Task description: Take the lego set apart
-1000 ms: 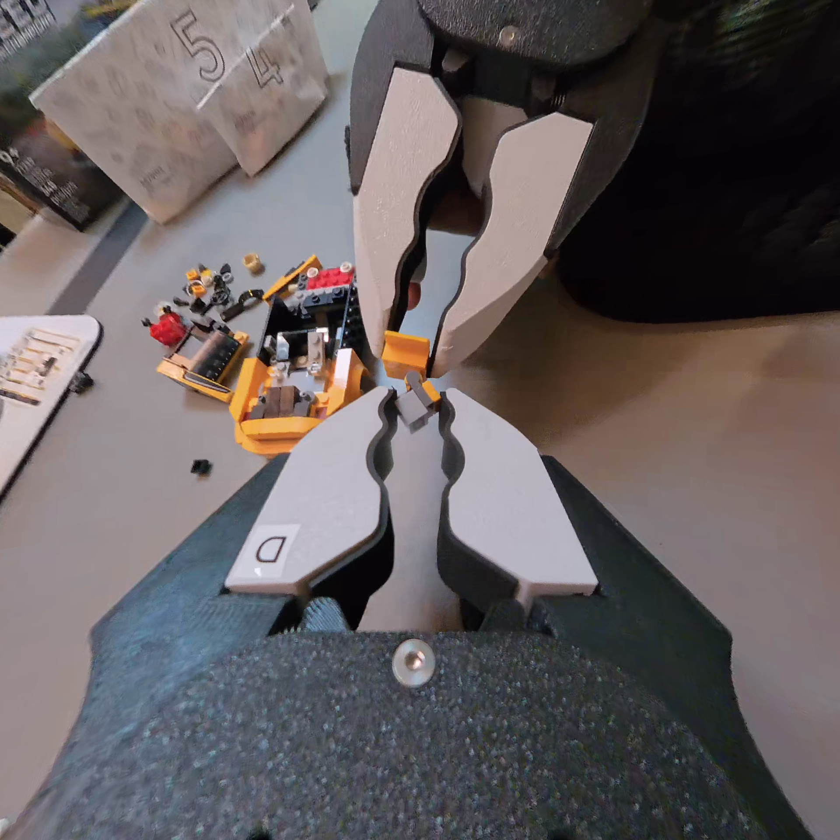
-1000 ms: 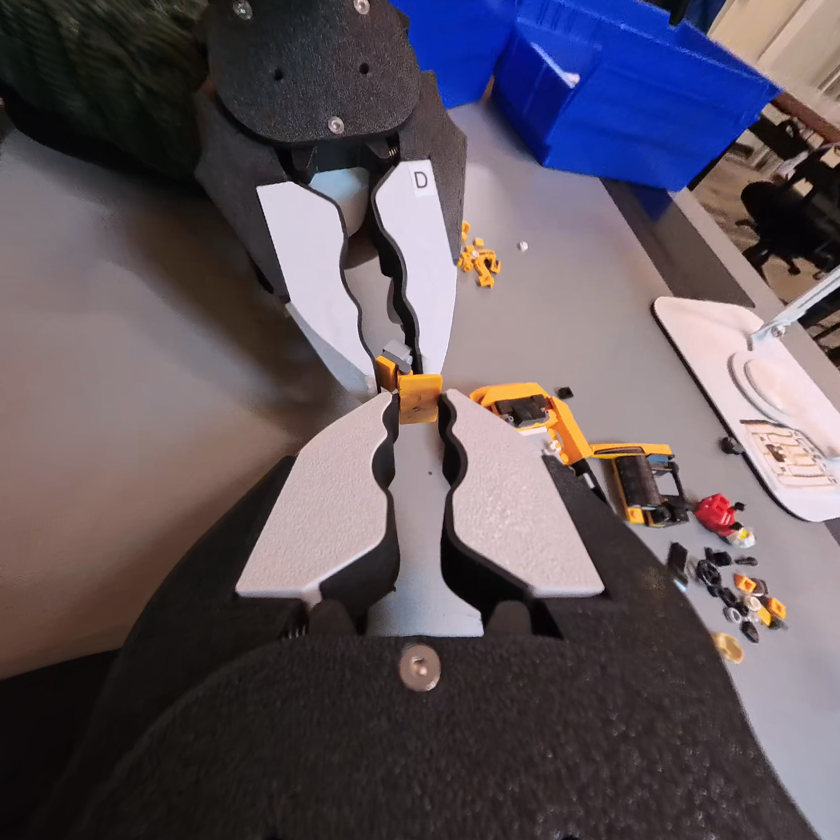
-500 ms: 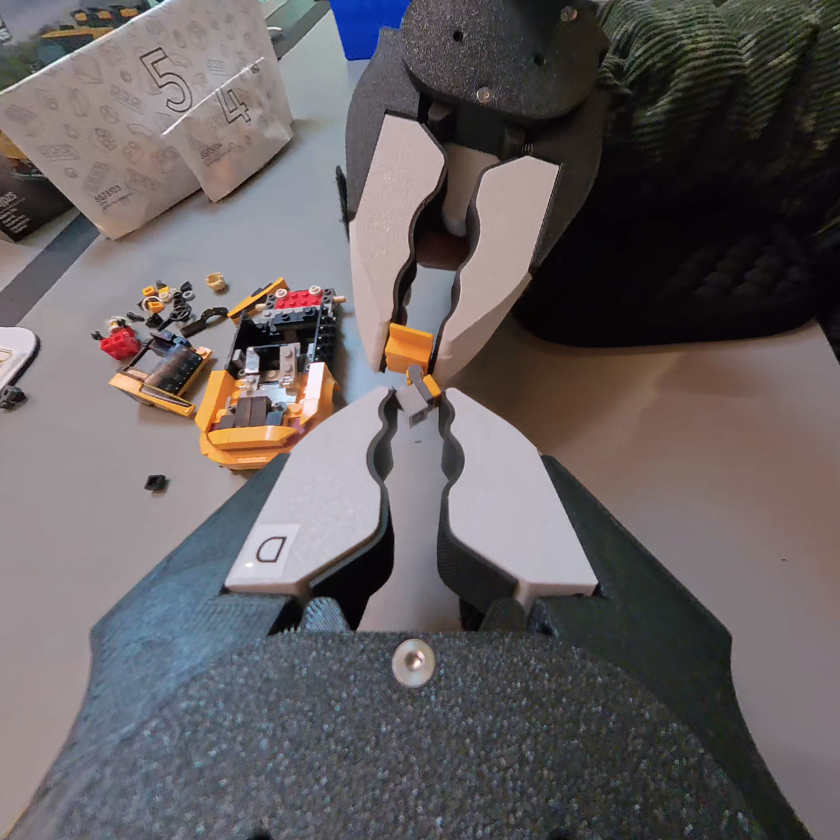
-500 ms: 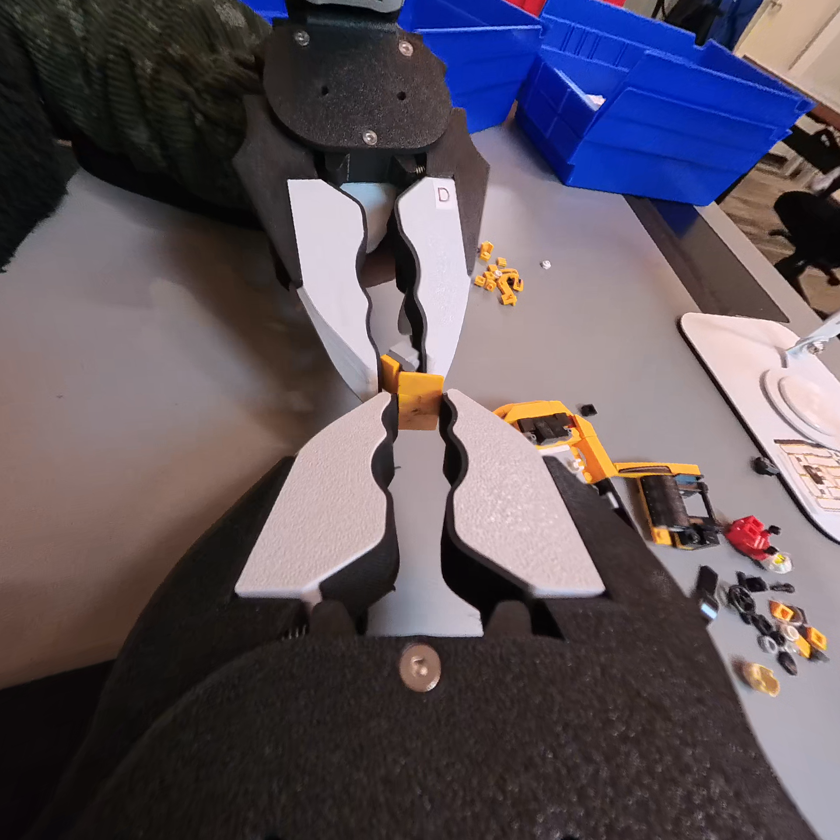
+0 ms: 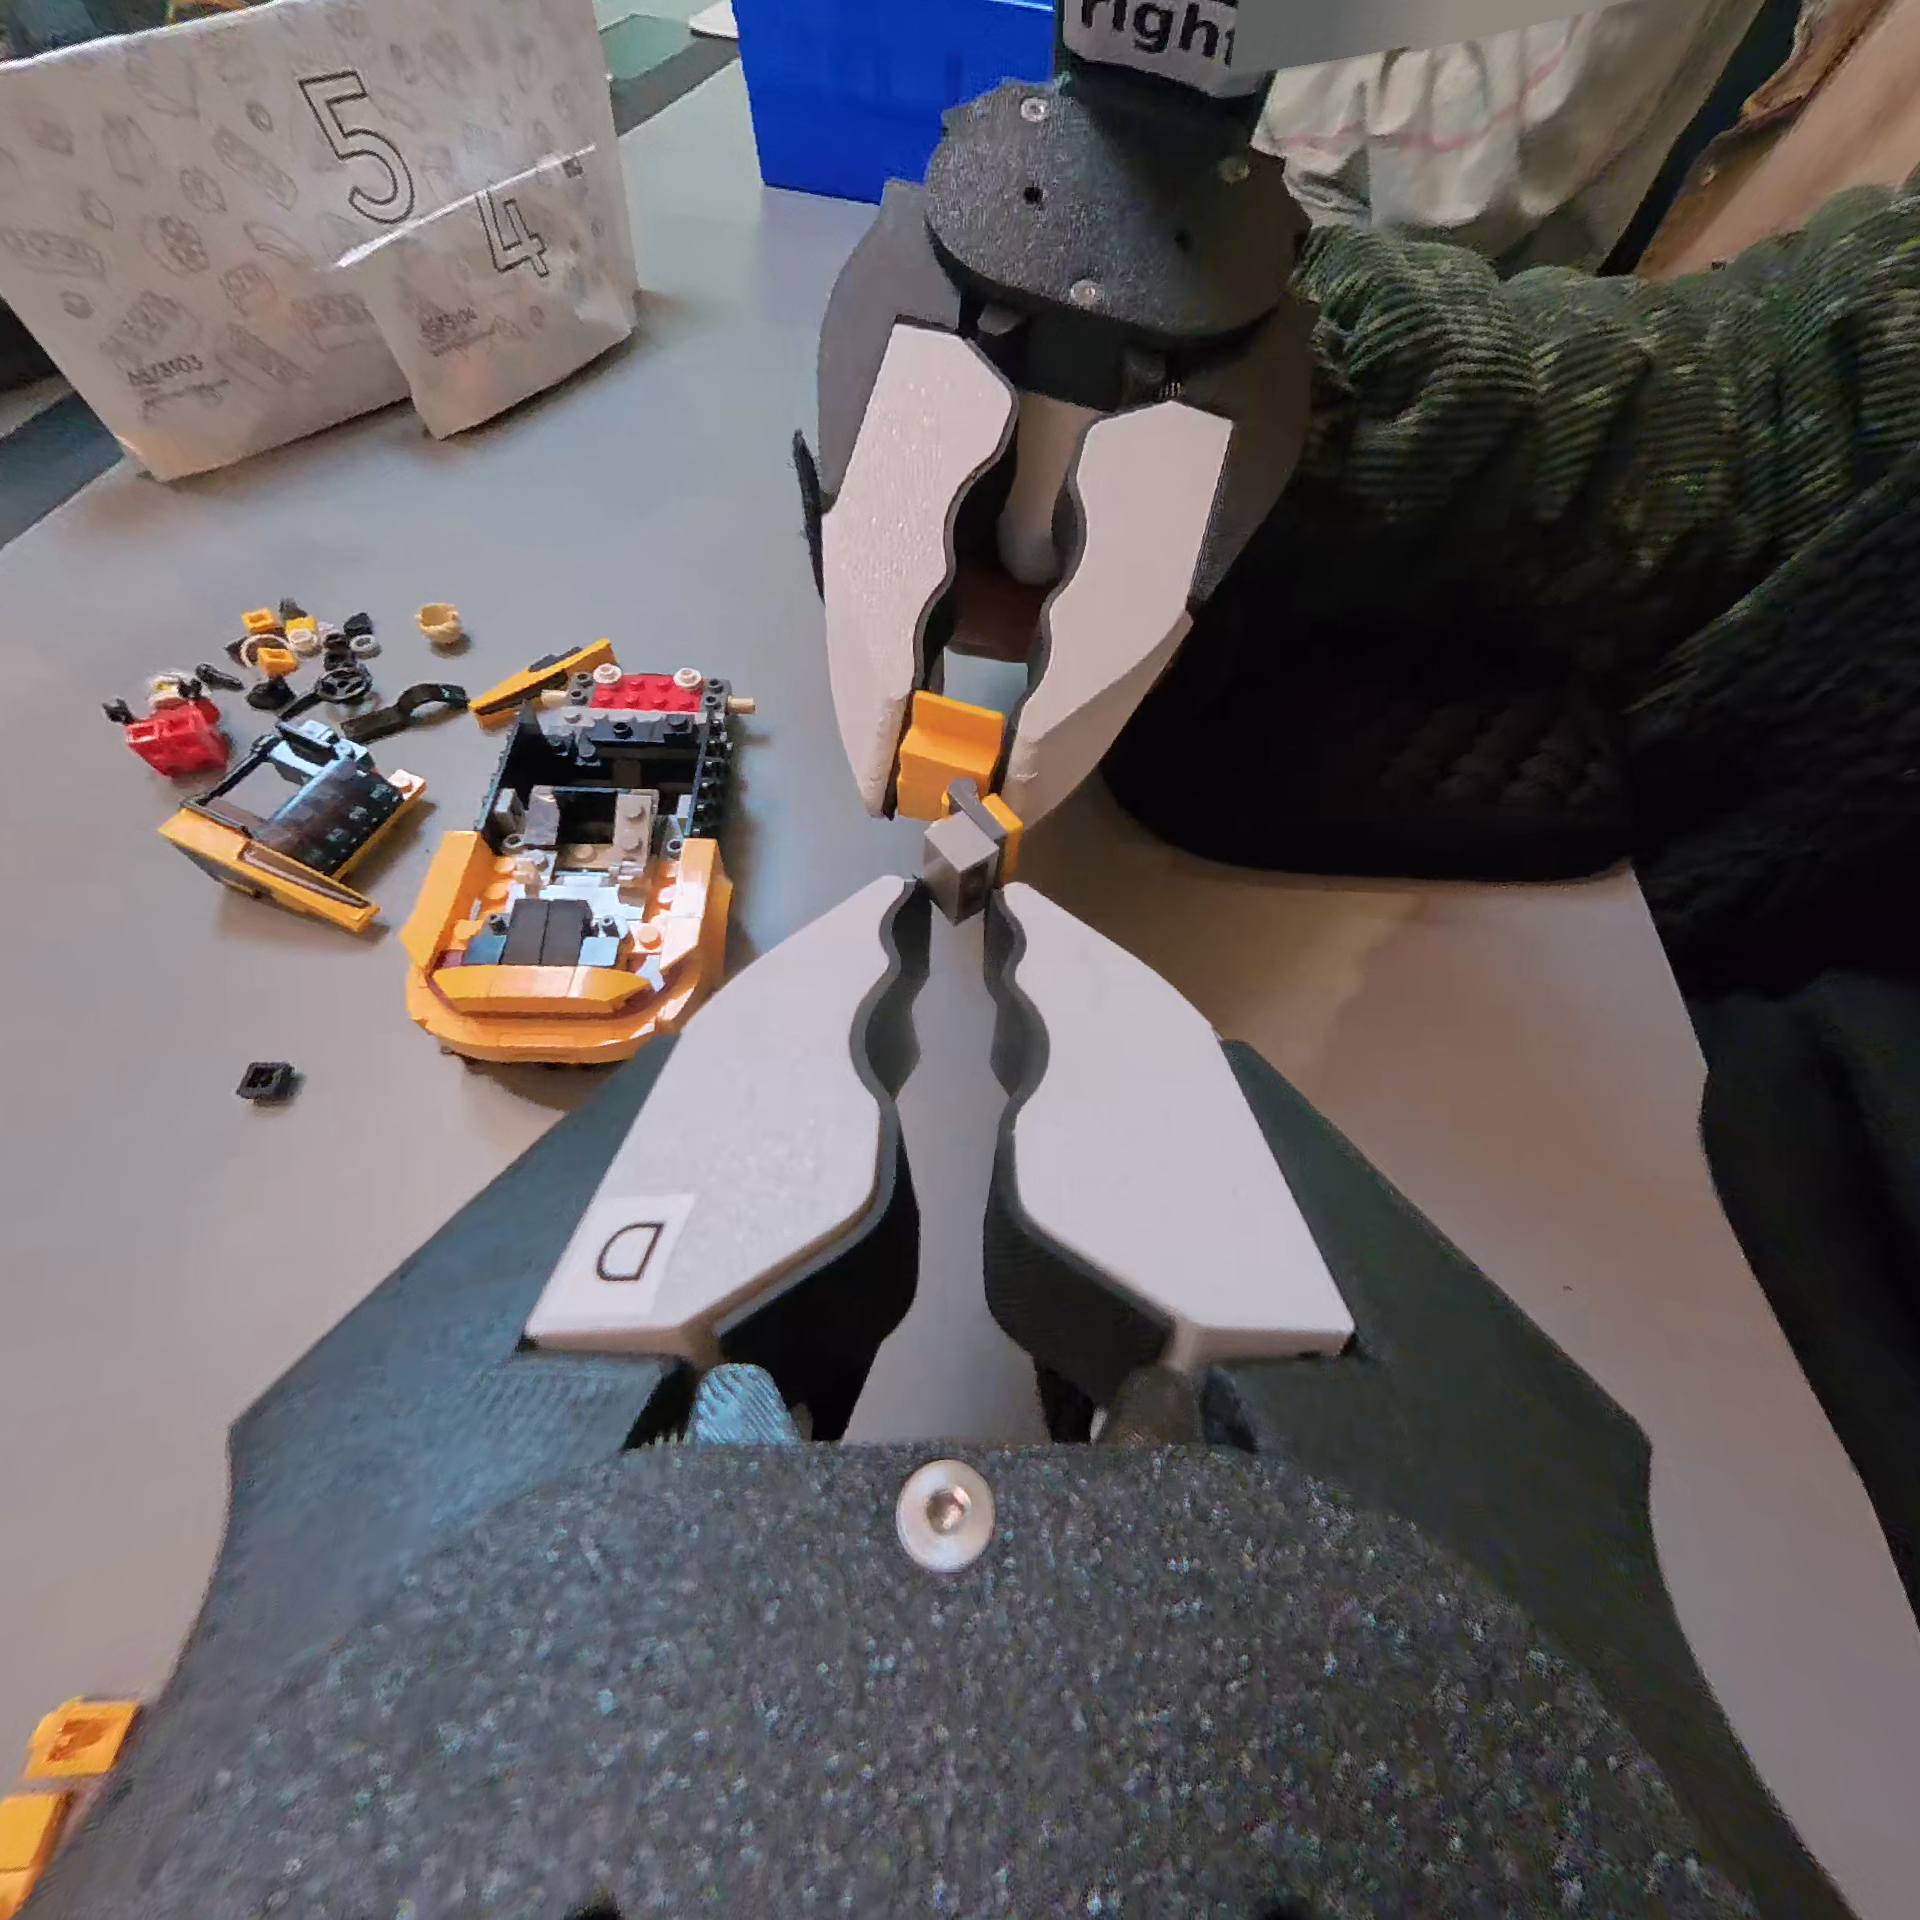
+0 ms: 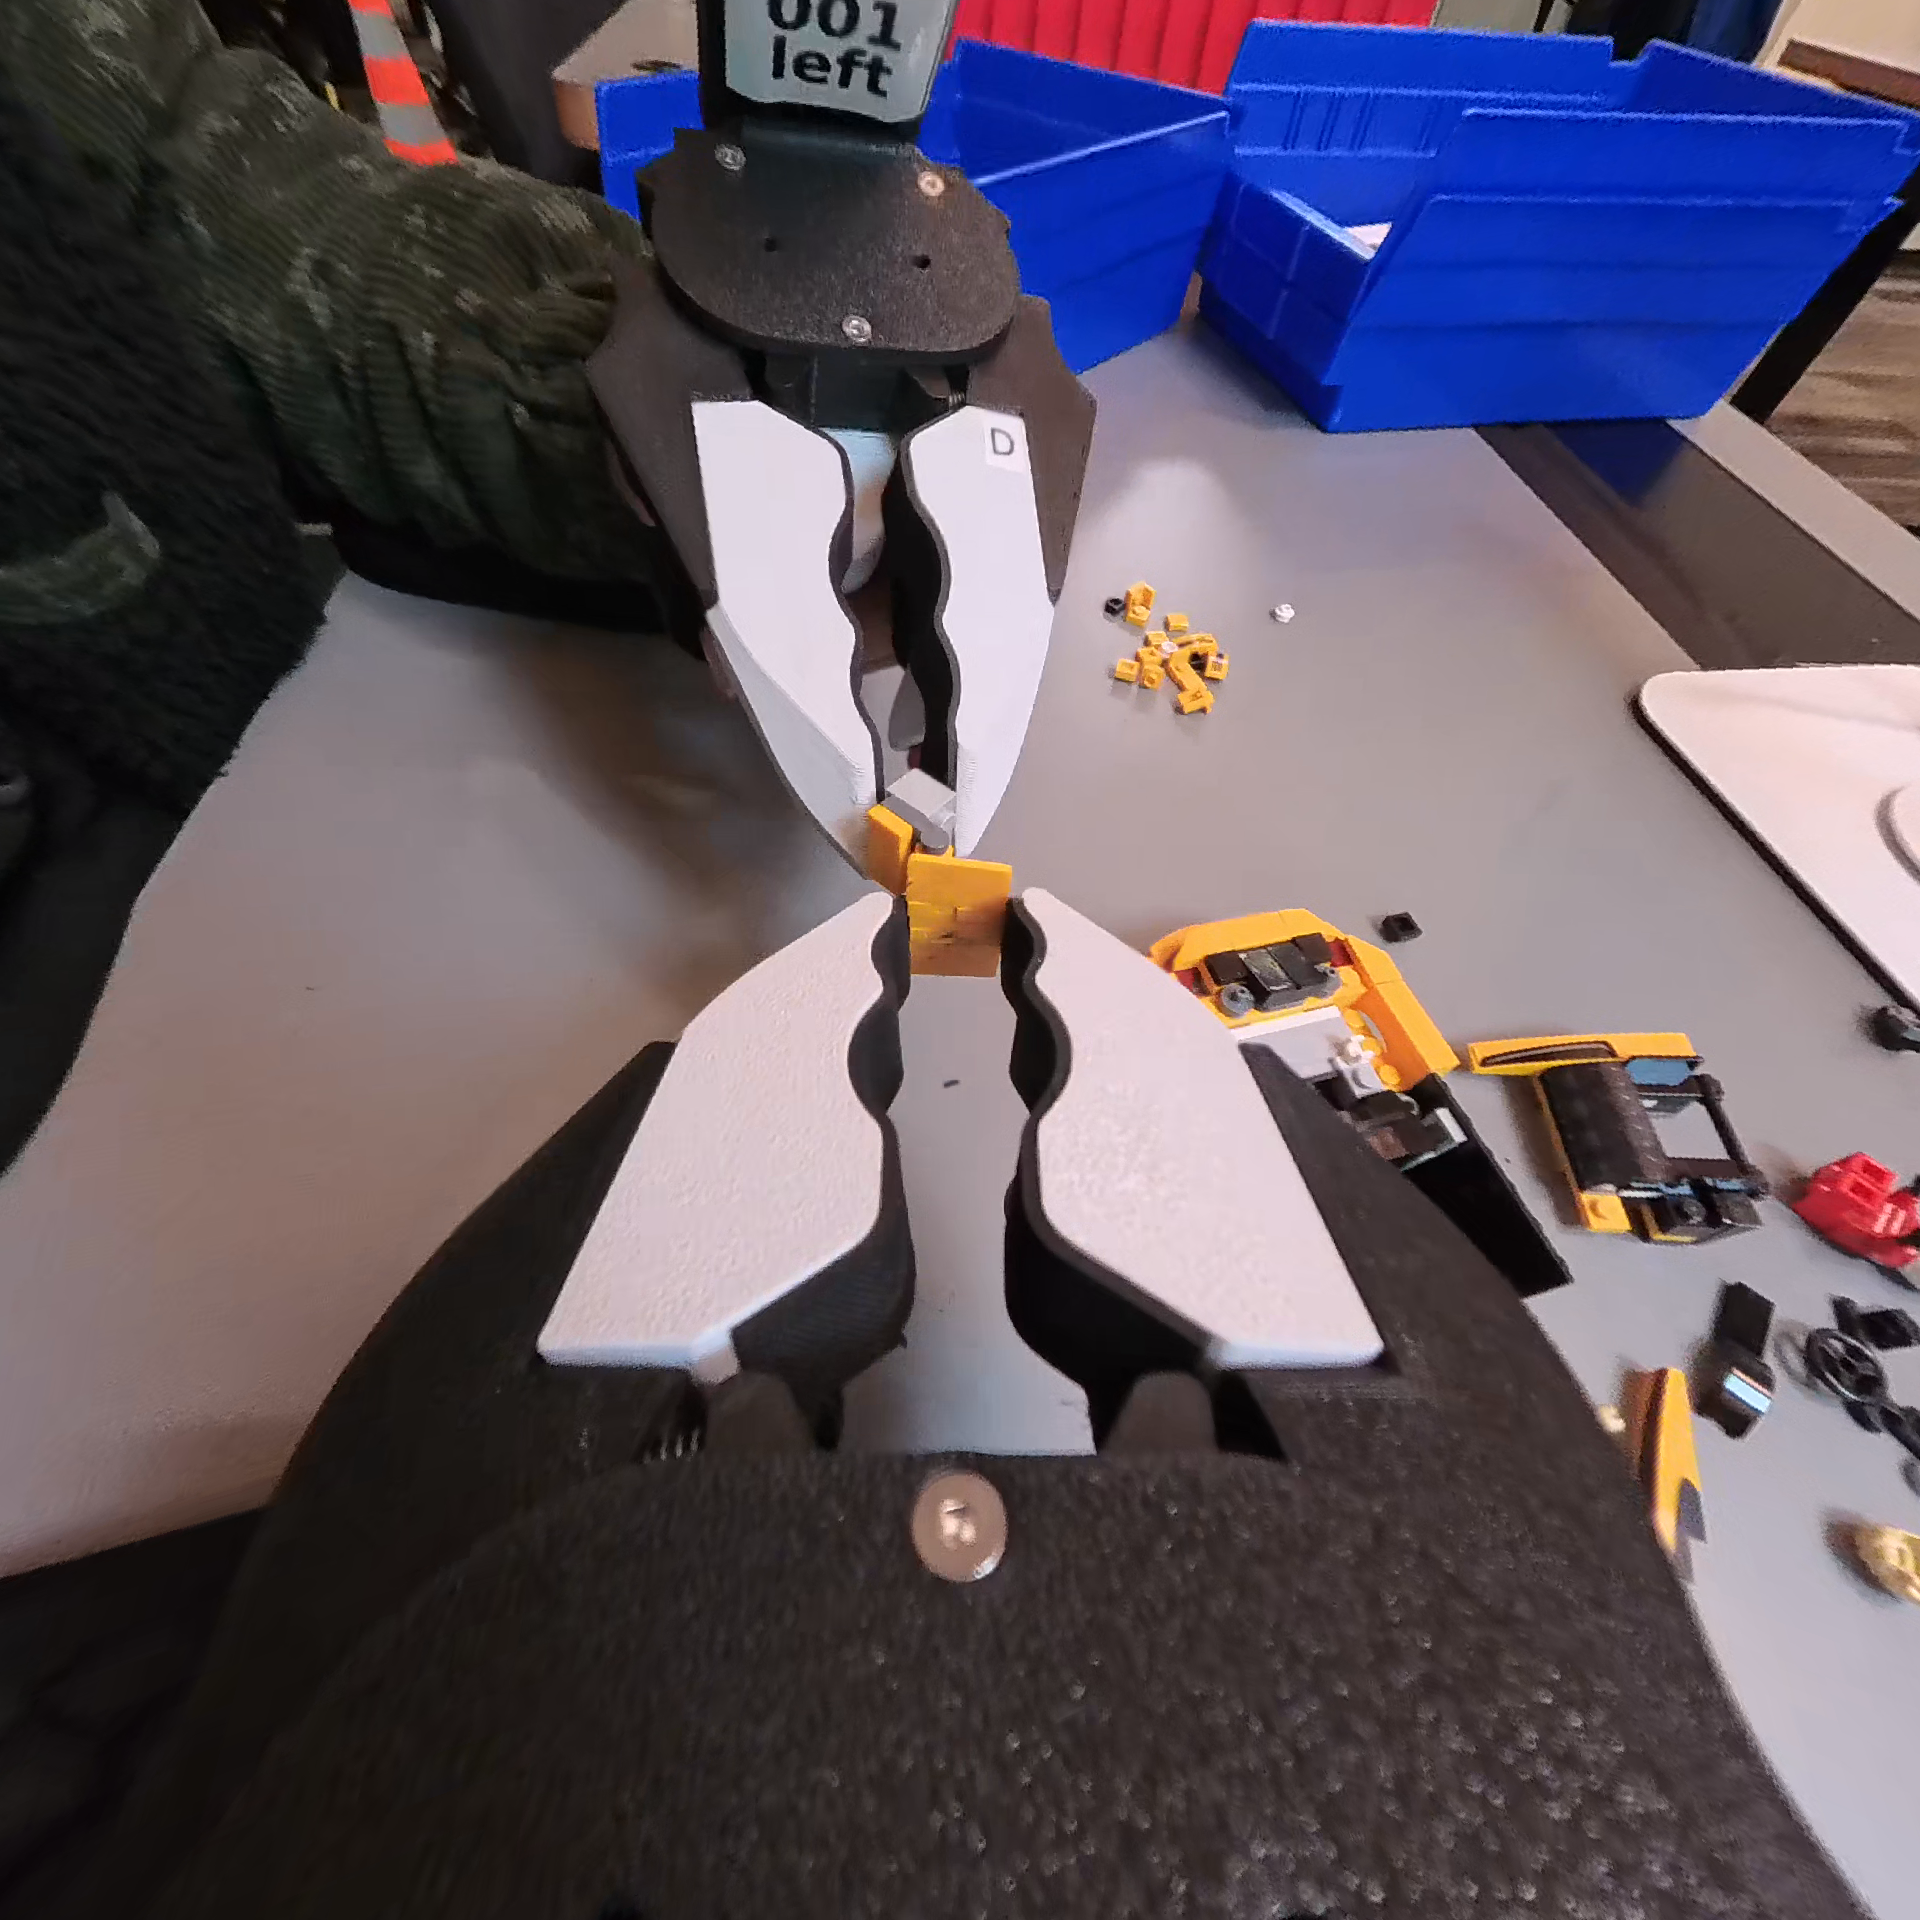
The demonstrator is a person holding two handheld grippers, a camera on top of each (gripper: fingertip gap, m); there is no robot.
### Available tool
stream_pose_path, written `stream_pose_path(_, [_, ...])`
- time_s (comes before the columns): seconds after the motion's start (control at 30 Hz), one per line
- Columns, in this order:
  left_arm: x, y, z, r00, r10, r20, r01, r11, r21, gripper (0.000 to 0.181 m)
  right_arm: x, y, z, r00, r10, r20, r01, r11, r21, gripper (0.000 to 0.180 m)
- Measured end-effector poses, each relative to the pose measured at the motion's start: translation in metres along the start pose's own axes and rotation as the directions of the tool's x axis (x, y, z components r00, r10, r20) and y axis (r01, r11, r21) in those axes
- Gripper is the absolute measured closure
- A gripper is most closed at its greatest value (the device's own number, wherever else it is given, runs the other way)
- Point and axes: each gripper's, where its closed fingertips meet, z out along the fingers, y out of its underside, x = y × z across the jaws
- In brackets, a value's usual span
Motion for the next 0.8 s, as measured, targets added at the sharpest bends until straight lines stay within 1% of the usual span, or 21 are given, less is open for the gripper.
stream_pose_path(0.13, [-0.001,0.002,0.003,0.999,-0.032,0.004,0.032,0.999,0.006,0.169,0.001,0.003,0.000,1.000,0.012,-0.002,-0.012,1.000,-0.013,0.163])
stream_pose_path(0.2, [-0.002,0.004,0.005,0.999,0.012,0.036,-0.012,1.000,-0.002,0.168,0.002,0.006,0.002,1.000,0.011,-0.015,-0.011,0.999,-0.033,0.163])
stream_pose_path(0.27, [0.000,0.004,0.008,0.999,0.010,0.033,-0.010,1.000,0.007,0.146,0.006,0.008,0.002,0.999,0.016,-0.035,-0.018,0.999,-0.041,0.163])
stream_pose_path(0.3, [0.000,0.004,0.009,0.999,0.002,0.037,-0.002,1.000,0.012,0.145,0.006,0.007,0.002,0.999,0.019,-0.036,-0.021,0.999,-0.038,0.163])
stream_pose_path(0.33, [-0.003,0.002,0.009,0.998,-0.001,0.055,0.000,1.000,0.023,0.151,0.005,0.007,0.002,0.999,0.020,-0.033,-0.021,0.999,-0.036,0.163])
stream_pose_path(0.37, [-0.005,0.000,0.008,0.998,-0.009,0.070,0.006,0.999,0.036,0.162,0.005,0.007,0.003,0.999,0.013,-0.034,-0.015,0.999,-0.041,0.163])
stream_pose_path(0.4, [-0.004,-0.001,0.008,0.998,-0.020,0.056,0.018,0.999,0.040,0.164,0.005,0.007,0.003,0.999,0.004,-0.042,-0.006,0.999,-0.044,0.163])
stream_pose_path(0.53, [-0.002,-0.004,0.004,0.998,-0.030,0.055,0.028,0.999,0.040,0.164,0.003,0.002,0.002,0.999,-0.006,-0.038,0.005,1.000,-0.022,0.163])
stream_pose_path(0.7, [-0.001,-0.015,-0.001,0.995,-0.100,-0.008,0.100,0.989,0.109,0.165,0.003,-0.010,-0.004,1.000,0.017,-0.025,-0.015,0.998,0.058,0.163])
stream_pose_path(0.77, [0.003,-0.019,-0.003,0.996,-0.087,-0.016,0.088,0.988,0.123,0.164,0.000,-0.014,-0.006,0.999,0.041,0.010,-0.042,0.995,0.087,0.163])
stream_pose_path(0.8, [0.001,-0.019,-0.005,0.997,-0.080,0.003,0.079,0.989,0.126,0.164,0.001,-0.013,-0.009,0.998,0.055,0.019,-0.056,0.994,0.091,0.163])
